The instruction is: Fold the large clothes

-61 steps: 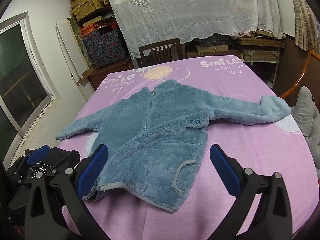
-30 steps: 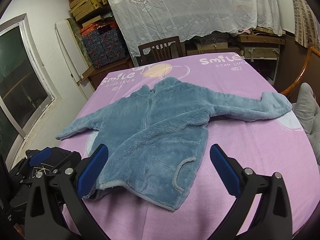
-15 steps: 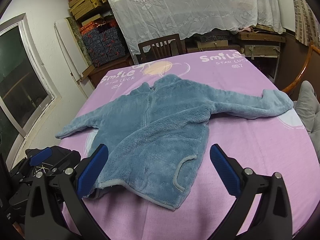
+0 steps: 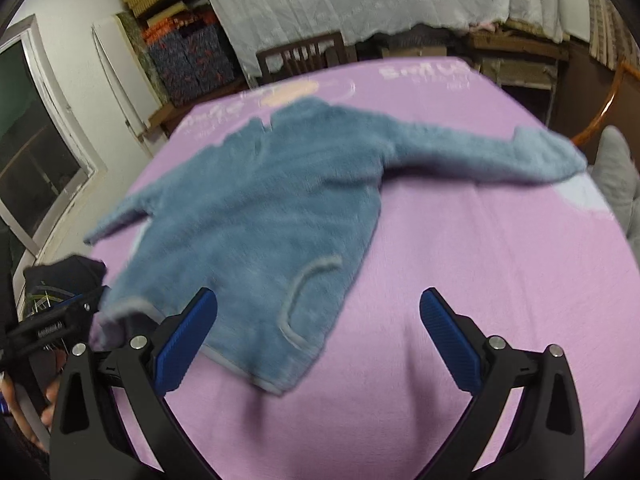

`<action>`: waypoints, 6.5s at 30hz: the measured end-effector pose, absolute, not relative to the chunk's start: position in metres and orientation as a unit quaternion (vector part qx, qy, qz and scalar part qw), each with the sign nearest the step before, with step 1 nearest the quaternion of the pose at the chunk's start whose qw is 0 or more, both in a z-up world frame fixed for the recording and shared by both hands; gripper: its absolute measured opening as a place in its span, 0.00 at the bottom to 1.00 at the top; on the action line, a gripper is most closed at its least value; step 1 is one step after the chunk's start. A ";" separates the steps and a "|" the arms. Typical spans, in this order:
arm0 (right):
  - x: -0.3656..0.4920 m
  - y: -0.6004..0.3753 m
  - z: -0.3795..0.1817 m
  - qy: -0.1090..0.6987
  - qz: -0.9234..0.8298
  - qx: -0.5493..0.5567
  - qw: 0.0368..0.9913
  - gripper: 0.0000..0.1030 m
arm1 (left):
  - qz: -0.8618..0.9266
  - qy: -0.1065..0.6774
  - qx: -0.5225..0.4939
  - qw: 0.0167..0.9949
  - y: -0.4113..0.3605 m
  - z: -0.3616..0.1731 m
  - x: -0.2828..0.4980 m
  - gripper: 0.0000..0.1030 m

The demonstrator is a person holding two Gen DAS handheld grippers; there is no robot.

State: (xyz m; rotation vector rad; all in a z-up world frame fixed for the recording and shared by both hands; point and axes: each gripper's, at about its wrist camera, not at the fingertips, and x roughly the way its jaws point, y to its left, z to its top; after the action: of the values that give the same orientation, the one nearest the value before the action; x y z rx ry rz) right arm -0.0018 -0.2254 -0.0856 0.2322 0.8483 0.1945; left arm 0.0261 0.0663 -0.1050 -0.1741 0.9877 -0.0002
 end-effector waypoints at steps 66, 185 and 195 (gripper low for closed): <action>0.192 -0.259 -0.123 0.441 0.122 0.245 0.855 0.76 | 0.055 0.486 -0.021 0.872 -0.012 -0.135 0.224 0.97; 0.159 -0.373 -0.107 0.316 0.045 0.388 0.865 0.73 | -0.131 0.407 -0.054 0.903 -0.112 -0.067 0.255 0.09; 0.170 -0.333 -0.109 0.349 0.096 0.337 0.869 0.56 | -0.027 0.389 -0.103 0.915 0.017 -0.057 0.228 0.10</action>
State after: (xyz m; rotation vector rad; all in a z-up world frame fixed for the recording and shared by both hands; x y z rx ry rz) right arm 0.1701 -0.3327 -0.1088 0.7050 0.7309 0.2004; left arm 0.2283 0.0168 -0.0568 -0.2118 0.8018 -0.0551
